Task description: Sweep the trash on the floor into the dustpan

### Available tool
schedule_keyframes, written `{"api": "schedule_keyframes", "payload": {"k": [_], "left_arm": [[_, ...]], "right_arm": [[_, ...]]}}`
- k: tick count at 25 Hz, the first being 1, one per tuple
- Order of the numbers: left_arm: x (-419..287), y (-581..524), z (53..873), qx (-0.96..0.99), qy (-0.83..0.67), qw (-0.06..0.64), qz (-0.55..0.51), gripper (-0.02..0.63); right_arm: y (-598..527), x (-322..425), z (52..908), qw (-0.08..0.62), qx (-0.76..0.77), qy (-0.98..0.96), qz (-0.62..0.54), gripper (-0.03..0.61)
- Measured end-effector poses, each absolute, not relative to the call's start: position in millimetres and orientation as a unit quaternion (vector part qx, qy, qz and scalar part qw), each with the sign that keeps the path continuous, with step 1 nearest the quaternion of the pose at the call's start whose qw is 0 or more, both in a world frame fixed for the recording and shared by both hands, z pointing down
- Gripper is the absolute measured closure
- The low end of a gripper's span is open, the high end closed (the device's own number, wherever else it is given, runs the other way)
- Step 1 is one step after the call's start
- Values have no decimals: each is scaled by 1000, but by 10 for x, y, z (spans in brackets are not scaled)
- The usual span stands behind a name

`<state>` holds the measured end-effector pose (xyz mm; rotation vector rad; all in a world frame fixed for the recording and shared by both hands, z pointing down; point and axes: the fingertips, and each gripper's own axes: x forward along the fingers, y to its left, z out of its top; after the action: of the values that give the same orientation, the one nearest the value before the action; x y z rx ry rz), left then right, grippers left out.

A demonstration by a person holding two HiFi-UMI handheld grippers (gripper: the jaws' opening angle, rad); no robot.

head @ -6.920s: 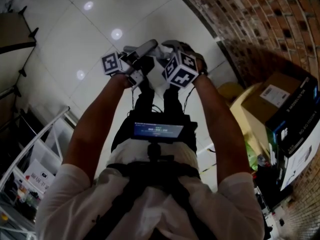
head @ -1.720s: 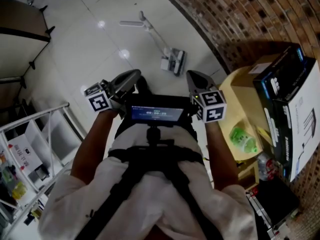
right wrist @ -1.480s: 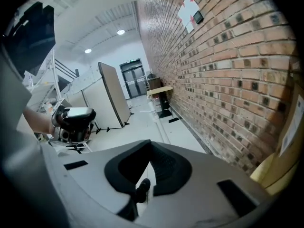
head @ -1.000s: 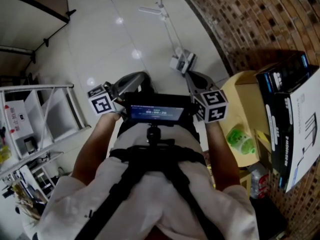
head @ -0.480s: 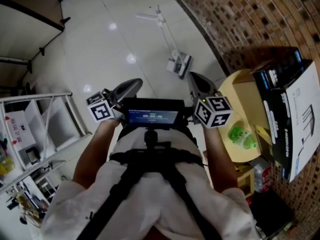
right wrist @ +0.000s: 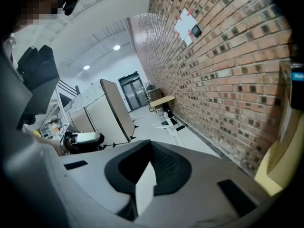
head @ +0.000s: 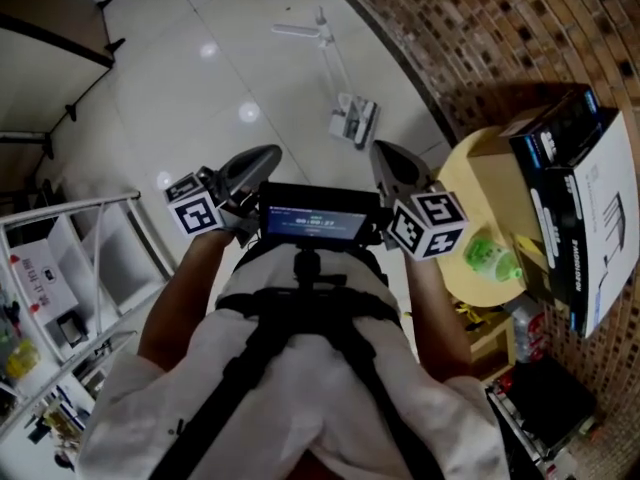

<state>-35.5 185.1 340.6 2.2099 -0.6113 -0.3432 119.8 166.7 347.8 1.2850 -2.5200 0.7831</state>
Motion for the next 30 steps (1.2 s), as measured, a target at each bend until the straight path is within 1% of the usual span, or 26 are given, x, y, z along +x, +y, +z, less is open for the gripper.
{"api": "schedule_keyframes", "payload": {"k": [4,8,14,22,30], "left_arm": [[-328,1870,3287,885,-226,386,-132,609],[-295,1940,3228,889,-212,385,-131,609],[-294,2057,3201,892,-192,390,-124,609],[-258,2059,3167,899,-184,381,-112,609],[-424,2157,3046,903,-180,372,-121,609]], "right_arm": [[1751,1198,3382,117,452,-849,245,578],[1823,1216,3339,128,467,-843,237,578],[1866,1239,3231,129,485,-836,225,578],[1871,1300,3204,133,488,-835,219,578],[1928,1147,2998,145,486,-839,196,578]]}}
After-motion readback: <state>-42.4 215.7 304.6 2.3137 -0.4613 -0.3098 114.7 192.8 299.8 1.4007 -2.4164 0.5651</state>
